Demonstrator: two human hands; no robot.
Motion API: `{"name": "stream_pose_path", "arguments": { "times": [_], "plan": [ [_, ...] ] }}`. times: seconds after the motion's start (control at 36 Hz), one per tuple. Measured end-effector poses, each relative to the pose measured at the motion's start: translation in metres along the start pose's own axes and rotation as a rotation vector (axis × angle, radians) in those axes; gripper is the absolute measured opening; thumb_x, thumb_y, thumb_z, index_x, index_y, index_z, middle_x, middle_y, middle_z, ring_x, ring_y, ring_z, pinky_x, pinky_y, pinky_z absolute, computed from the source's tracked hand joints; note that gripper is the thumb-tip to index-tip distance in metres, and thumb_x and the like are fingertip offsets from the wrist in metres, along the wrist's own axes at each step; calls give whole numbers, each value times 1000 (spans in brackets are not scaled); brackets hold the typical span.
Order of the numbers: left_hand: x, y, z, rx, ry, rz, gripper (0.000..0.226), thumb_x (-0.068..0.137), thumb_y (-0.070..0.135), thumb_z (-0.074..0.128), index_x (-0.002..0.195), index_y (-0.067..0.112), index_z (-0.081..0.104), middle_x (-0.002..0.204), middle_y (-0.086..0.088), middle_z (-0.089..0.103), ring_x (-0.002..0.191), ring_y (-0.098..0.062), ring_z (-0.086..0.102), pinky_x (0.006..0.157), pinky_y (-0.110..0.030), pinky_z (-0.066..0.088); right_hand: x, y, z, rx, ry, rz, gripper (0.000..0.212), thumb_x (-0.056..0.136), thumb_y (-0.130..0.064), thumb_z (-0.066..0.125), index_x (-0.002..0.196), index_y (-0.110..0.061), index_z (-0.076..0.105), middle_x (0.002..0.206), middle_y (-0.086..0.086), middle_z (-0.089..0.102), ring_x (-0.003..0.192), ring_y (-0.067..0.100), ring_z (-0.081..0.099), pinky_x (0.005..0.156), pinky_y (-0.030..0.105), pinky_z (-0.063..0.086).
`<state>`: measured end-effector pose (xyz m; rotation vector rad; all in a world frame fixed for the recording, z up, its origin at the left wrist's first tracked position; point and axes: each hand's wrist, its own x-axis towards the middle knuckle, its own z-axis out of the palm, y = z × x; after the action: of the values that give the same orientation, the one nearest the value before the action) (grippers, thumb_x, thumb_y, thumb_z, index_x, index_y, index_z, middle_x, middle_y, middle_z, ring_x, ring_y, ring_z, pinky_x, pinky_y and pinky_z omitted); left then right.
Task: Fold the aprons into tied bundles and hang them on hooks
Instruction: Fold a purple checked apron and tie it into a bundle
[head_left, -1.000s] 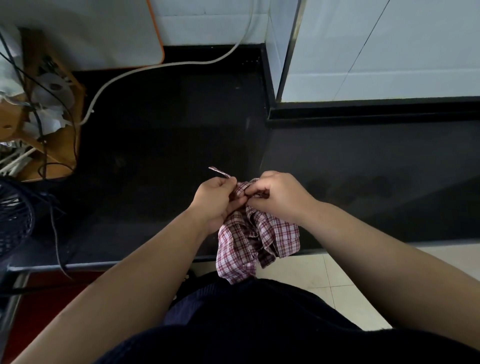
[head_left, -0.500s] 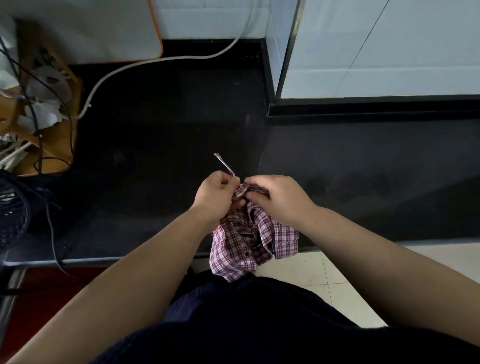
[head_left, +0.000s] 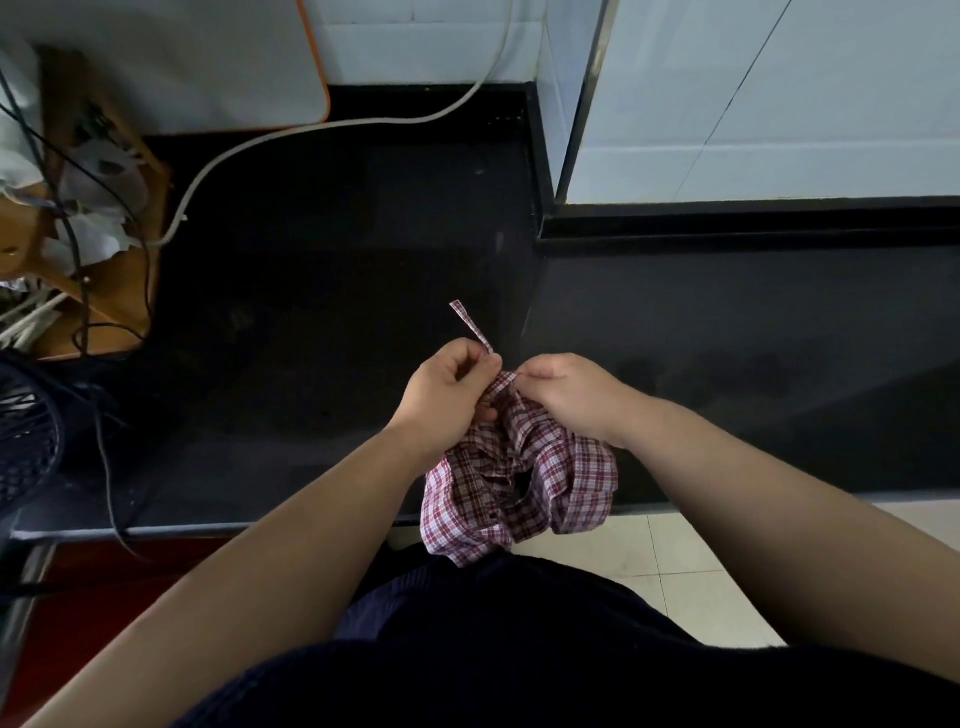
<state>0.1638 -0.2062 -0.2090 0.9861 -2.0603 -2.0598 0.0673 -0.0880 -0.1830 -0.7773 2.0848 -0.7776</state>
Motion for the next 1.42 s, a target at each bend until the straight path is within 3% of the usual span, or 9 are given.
{"name": "stream_pose_path", "arguments": {
  "times": [0.14,0.25,0.33,0.5,0.72,0.86,1.0,1.19,1.42],
  "plan": [
    [3,2,-3,24,-35,-3,16,97,26,55,85,19,62,75,-1,63,69,-14,60,66,-26,52,6,-8,-6,194,-112,75,26,92,-12,49,99,8,65,94,14,61,90,21,55,92,40,43],
    [6,3,0,75,-42,-32,15,98,27,53,88,18,62,72,1,63,64,-11,58,61,-23,50,2,-2,-5,155,-162,43,22,82,-12,59,100,2,61,87,11,59,83,23,55,77,40,45],
    [9,4,0,59,-53,-56,14,97,25,54,88,17,62,75,0,63,66,-11,59,59,-21,49,3,5,0,10,-60,-37,16,87,-15,65,101,-8,63,96,10,65,89,23,62,80,38,51],
    [8,4,0,24,-53,-48,15,98,24,53,89,17,63,75,4,64,68,-8,59,61,-21,50,4,7,15,-15,173,-173,39,96,-39,49,82,-4,58,69,7,54,61,16,49,55,24,38],
    [-1,5,2,280,151,140,18,96,28,56,85,15,62,100,5,56,84,-8,56,73,-21,49,4,17,23,-85,462,-264,39,101,-28,40,85,-2,65,80,3,62,75,11,53,68,19,40],
    [-4,0,-2,339,289,182,10,96,22,54,89,17,59,102,6,53,84,-5,53,69,-13,43,5,17,23,-173,564,-47,48,103,-28,34,57,-16,39,62,-3,42,67,16,44,62,26,24],
    [-12,-19,-22,371,360,123,11,96,23,53,88,18,58,99,4,55,83,-7,53,68,-20,41,7,33,11,53,554,236,49,102,-35,35,74,-1,56,82,18,62,81,33,57,77,40,43],
    [-20,-20,-25,200,388,34,14,95,27,55,85,18,60,91,-7,66,83,-22,65,76,-49,56,15,30,17,385,574,421,43,100,-39,40,81,-6,60,75,9,59,71,25,57,76,45,52],
    [-16,1,-17,-209,195,-10,14,102,21,44,94,19,56,90,6,73,70,-3,55,57,-18,42,8,5,8,618,461,223,31,100,-42,37,90,-20,55,87,1,59,65,7,51,56,24,41]
  ]
}}
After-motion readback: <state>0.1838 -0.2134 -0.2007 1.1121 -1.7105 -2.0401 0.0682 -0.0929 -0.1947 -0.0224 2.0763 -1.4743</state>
